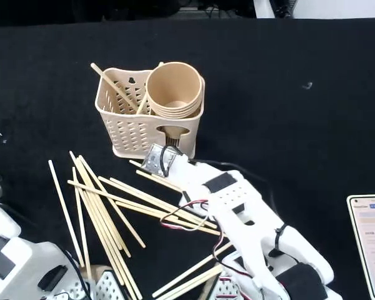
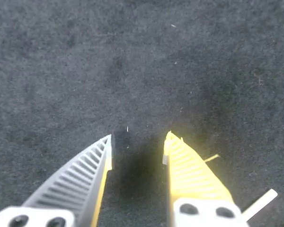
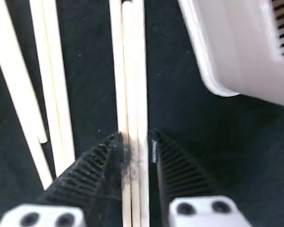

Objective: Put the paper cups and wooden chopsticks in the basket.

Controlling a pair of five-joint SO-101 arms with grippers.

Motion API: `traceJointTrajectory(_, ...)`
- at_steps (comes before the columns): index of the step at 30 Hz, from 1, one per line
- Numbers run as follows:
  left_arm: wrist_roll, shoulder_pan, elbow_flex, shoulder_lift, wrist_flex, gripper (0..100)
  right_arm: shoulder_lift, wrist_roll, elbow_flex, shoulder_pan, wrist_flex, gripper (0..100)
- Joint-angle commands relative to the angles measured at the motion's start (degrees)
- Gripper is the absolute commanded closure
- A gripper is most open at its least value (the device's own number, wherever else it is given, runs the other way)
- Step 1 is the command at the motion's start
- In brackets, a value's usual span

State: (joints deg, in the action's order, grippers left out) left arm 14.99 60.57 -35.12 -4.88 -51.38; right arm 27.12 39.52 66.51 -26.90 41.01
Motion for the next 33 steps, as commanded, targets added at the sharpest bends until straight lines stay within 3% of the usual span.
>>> traceJointTrajectory(1,0.2,0.5,2.7,-2.1,-0.4,82,-0.1,-0.1,-0.2,-0.7,-2.4,89.1)
traceJointTrajectory(11,0.3,0.5,2.7,-2.1,-0.4,82,-8.8,0.4,-5.5,-0.8,0.4,89.3)
traceJointTrajectory(16,0.4,0.4,2.7,-2.1,-0.4,82,-12.0,8.4,-7.8,-3.9,9.6,88.8)
traceJointTrajectory(22,0.4,0.5,2.7,-2.1,-0.4,82,-17.3,4.7,-12.3,-5.4,12.5,81.4)
traceJointTrajectory(25,0.4,0.5,2.7,-2.1,-0.4,82,-19.1,4.1,-13.8,-5.2,12.6,85.9)
traceJointTrajectory(29,0.4,0.5,2.7,-2.1,-0.4,82,-19.6,4.4,-14.6,-5.2,12.3,99.2)
traceJointTrajectory(33,0.4,0.3,2.7,-2.1,-0.4,82,-16.5,3.0,-16.1,-4.1,14.9,98.8)
